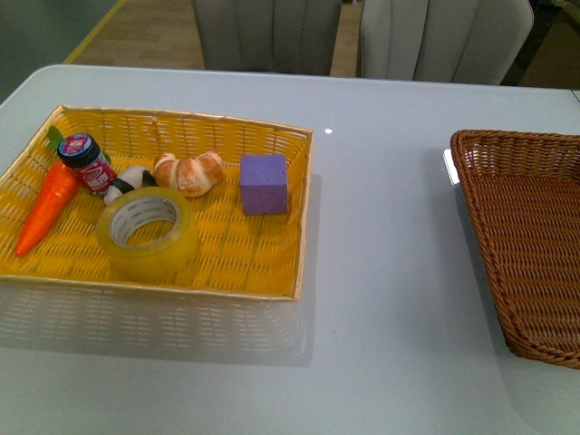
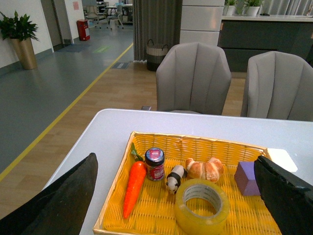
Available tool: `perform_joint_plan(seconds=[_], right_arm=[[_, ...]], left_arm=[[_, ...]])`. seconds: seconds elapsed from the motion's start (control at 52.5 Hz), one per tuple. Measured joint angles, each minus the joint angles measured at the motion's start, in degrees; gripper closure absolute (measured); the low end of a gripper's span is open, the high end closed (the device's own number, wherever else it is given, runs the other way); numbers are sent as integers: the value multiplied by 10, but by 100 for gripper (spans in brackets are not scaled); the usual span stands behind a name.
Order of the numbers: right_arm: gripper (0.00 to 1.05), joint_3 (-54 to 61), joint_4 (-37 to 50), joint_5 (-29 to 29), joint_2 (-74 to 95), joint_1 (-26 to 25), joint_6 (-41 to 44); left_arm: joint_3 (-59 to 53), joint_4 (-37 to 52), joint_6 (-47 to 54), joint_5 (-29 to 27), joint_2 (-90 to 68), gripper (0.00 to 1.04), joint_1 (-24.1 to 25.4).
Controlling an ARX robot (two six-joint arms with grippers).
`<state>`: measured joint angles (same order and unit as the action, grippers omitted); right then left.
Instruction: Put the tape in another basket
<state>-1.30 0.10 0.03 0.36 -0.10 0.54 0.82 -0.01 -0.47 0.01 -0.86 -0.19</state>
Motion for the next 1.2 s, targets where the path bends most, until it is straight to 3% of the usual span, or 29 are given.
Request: perform_joint_plan(seconds=[0.819,0.933,1.067,1.2], right_arm=[[9,0,0,0,0,0,-1],[9,-56,-115,-32,117,-38,-38],[9,-88,-9,-81,298,-116,-35],[9,-174,219,-115,595,-189,9]], left_arm=[[0,0,0,0,0,9,0],[0,0,0,0,0,9,0],[0,0,0,0,0,9,0],[0,0,0,0,0,9,0]])
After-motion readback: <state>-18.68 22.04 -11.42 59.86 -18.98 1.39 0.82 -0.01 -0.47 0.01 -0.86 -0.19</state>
